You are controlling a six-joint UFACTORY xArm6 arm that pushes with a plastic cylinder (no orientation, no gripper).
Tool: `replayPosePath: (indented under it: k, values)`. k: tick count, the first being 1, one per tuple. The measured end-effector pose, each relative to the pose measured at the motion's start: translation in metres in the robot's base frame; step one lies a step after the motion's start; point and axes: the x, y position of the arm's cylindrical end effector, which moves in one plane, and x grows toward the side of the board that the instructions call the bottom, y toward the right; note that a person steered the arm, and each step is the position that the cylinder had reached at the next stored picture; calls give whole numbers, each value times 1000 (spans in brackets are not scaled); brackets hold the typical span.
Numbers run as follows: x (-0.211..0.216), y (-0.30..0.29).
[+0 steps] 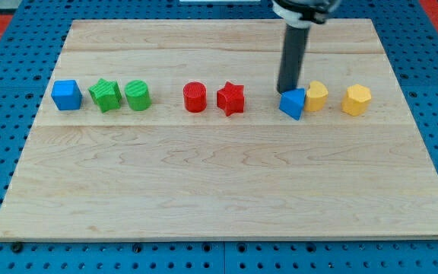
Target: Push the red blocks downwards
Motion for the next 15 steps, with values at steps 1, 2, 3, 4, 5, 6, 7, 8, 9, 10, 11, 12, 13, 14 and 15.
replayPosePath:
  k: [1, 2, 3, 4, 5, 6, 7, 8, 9, 10, 11, 12, 13, 14, 15]
  values:
    - [28, 3]
    - [51, 13]
    - [39, 3]
    - [7, -21]
    - [-9, -23]
    - [-41, -72]
    - [-39, -99]
    - [2, -108]
    - [38, -100]
    - [22, -102]
    - [-36, -99]
    - [-51, -134]
    - [12, -147]
    - [51, -159]
    - [15, -157]
